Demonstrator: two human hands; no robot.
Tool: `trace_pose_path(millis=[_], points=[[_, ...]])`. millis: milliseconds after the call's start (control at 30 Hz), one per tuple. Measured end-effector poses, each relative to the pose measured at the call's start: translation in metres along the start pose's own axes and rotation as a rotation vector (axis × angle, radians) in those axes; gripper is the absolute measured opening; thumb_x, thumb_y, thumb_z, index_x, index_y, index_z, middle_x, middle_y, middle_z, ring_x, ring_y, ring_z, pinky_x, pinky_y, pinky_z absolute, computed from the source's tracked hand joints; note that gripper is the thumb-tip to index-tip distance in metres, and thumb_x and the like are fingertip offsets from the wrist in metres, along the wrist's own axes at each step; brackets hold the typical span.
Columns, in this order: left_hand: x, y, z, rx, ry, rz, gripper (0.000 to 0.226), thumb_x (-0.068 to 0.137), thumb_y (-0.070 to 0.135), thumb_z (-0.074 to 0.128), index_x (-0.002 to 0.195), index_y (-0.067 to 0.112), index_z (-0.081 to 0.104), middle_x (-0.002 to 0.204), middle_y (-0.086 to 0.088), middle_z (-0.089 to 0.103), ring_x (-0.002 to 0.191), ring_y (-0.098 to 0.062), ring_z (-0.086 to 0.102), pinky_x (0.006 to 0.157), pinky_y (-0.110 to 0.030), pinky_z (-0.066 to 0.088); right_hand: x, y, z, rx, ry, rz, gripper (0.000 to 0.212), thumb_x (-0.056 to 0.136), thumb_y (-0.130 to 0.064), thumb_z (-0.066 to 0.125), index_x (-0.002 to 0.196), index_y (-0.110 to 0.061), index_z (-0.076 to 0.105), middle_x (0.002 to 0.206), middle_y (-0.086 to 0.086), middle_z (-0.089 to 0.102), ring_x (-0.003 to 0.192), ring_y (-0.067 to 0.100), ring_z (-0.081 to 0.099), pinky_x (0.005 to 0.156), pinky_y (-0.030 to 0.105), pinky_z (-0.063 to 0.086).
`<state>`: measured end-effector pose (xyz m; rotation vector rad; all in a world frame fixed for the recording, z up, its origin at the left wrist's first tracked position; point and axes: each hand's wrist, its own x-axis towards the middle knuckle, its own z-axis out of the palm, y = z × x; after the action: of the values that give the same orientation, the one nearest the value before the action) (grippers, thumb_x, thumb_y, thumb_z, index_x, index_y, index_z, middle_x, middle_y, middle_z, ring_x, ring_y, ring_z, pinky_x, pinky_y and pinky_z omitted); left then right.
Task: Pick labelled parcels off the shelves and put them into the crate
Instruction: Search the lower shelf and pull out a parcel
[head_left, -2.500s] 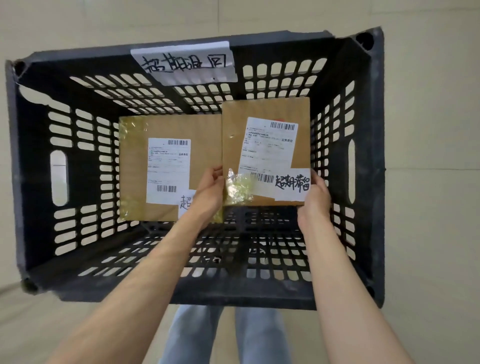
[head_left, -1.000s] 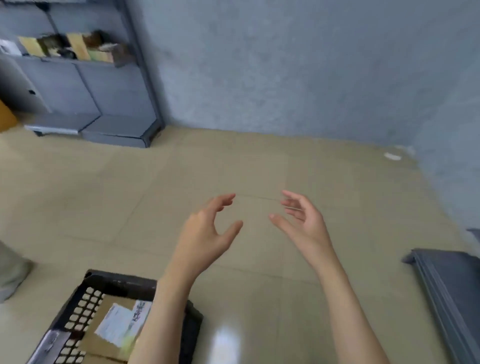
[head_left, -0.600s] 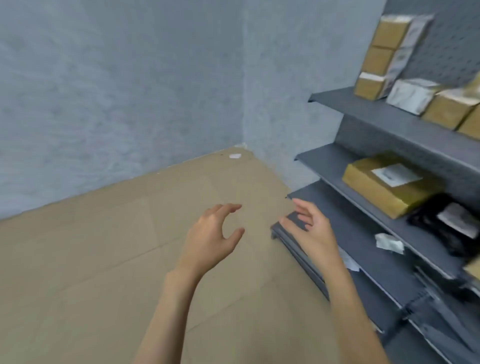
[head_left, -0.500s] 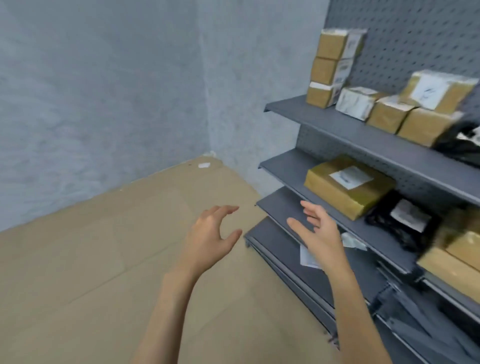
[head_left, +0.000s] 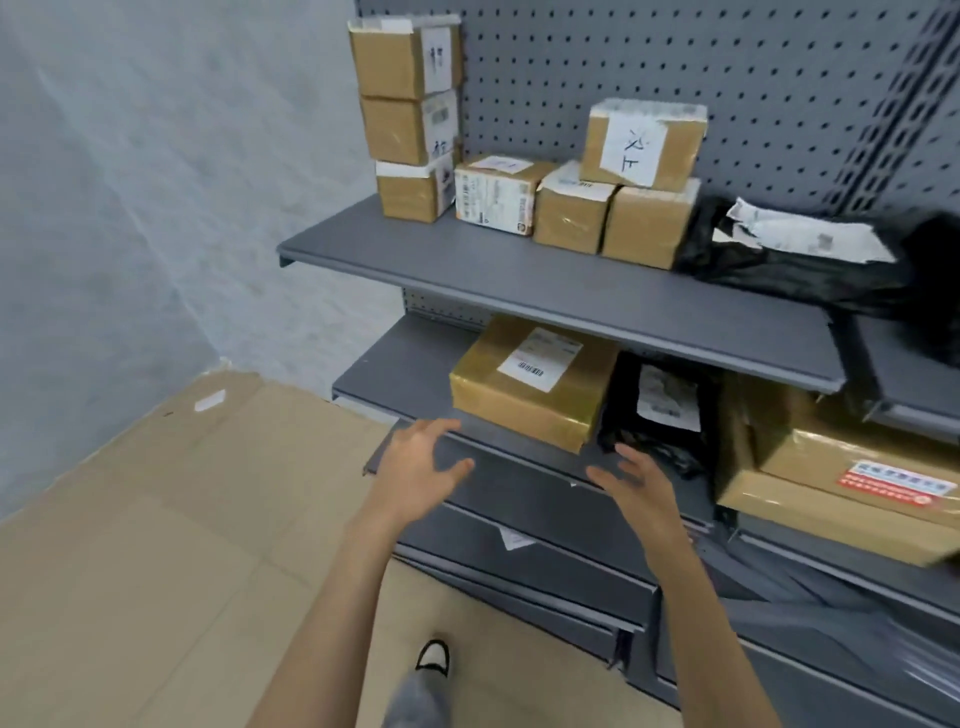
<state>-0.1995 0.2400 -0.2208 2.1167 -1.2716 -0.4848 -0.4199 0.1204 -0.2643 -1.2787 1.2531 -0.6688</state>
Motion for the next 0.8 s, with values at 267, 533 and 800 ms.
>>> trace_pose_path(millis=[267,533,800], points=[[0.159,-0.043,0.013,0.077,-0.202,-0.016,0.064,0.082,0.038,0.066,0.138,0.02,0.041,0.14,-0.011,0.041,0.132,-0.029,0.028,0.104,-0.033,0.021,0.094,-0.008,0.056,0.222,0.166,0.191,0.076,0.084,-0.013,0.069,0.147,-0.013,0.027,0.151,0.007,0.031,0.139,0.024,0.029,0.106,0.036,0.032],[0.259,-0.063,0.058,-0.155,-0.38,-0.257,0.091,0.078,0.045,0.068,0.147,0.02,0.013,0.149,-0.007,0.029,0.137,-0.029,0.027,0.111,-0.043,0.027,0.169,0.0,0.073,0.051,0.247,0.305,0.077,0.082,-0.022,0.07,0.143,-0.005,0.027,0.141,0.013,0.042,0.128,0.032,0.043,0.102,0.035,0.039],[0.256,-0.07,0.07,-0.107,-0.382,-0.346,0.063,0.069,0.036,0.079,0.118,0.013,0.046,0.121,-0.007,0.049,0.108,-0.024,0.053,0.087,-0.029,0.048,0.174,0.003,0.075,-0.006,0.251,0.362,0.093,0.07,-0.031,0.079,0.142,-0.012,0.024,0.139,0.012,0.041,0.127,0.032,0.042,0.107,0.046,0.037]])
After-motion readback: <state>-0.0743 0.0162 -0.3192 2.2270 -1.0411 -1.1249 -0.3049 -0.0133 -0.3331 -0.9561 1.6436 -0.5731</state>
